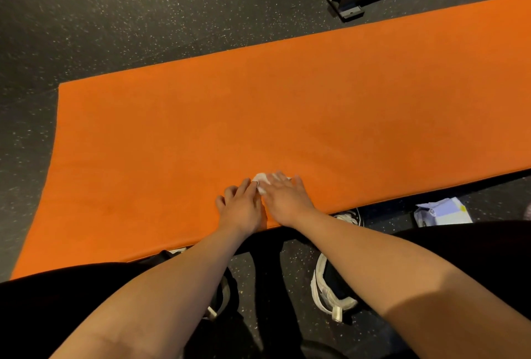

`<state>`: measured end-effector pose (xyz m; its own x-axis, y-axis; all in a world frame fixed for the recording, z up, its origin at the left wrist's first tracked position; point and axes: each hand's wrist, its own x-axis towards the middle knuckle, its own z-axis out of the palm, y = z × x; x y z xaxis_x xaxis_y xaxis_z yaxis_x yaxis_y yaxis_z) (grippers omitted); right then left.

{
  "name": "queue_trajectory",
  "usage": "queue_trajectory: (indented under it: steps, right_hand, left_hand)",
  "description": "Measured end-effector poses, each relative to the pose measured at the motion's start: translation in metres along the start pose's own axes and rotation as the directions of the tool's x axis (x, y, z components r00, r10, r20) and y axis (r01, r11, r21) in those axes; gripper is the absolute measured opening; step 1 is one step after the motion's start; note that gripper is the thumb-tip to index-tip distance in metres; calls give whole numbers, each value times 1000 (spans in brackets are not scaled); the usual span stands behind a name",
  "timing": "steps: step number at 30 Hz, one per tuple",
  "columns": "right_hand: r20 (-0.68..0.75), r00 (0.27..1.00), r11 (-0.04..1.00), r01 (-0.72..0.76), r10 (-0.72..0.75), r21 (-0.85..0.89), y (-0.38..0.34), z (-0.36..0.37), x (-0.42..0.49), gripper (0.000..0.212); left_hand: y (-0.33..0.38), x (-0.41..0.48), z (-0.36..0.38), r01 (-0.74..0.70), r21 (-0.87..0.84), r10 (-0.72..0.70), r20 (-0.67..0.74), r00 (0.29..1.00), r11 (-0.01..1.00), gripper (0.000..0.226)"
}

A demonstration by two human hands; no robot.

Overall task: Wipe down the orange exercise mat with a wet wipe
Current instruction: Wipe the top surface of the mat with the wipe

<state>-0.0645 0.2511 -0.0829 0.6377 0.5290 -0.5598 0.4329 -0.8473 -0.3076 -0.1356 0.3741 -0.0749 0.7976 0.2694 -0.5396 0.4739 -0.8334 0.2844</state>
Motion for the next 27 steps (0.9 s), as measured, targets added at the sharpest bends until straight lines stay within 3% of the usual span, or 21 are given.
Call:
queue_trajectory:
  steps: [4,6,10,12,14,16,18,20,24,25,27]
  right_hand:
    - [-26,929,928,-366,368,69,32,-14,0,59]
    - [-39,933,933,-354,357,65,24,-11,-5,59]
    - [-53,997,998,-46,48,38,-7,10,-25,54]
    - [-49,999,1000,8,-7,20,-5,12,-29,53]
    - [-74,992,994,-106,105,1,8,7,-27,55]
    - [-87,944,948,-313,317,61,20,-2,-28,59]
    - [-117,911,918,-386,395,91,21,-1,-33,60]
    - [-161,938,952,-298,306,75,7,6,-39,59]
    - [-87,994,997,64,-61,36,-13,17,-51,51]
    - [-66,994,996,92,-91,11,-9,14,-52,52]
    - [-79,997,999,6,-9,-34,7,7,-52,54]
  left_hand:
    - [-3,-2,2,-15,45,15,4,1000,999,51]
    - [-1,-6,4,-31,64,31,0,1000,997,50]
    - [1,-10,7,-49,57,49,-8,999,997,49]
    - [-1,-11,8,-52,58,52,-5,999,997,49]
    - [-2,-13,9,-53,81,53,4,999,995,51]
    - [-2,-14,8,-49,88,48,14,999,995,52]
    - [-1,-16,7,-48,84,46,21,999,995,52]
    - [0,-18,7,-57,74,55,26,998,996,52]
    - [-4,-23,9,-85,30,85,18,996,996,51]
    - [-5,-23,9,-87,24,86,13,996,996,51]
    - [-5,-23,8,-94,31,94,13,996,995,51]
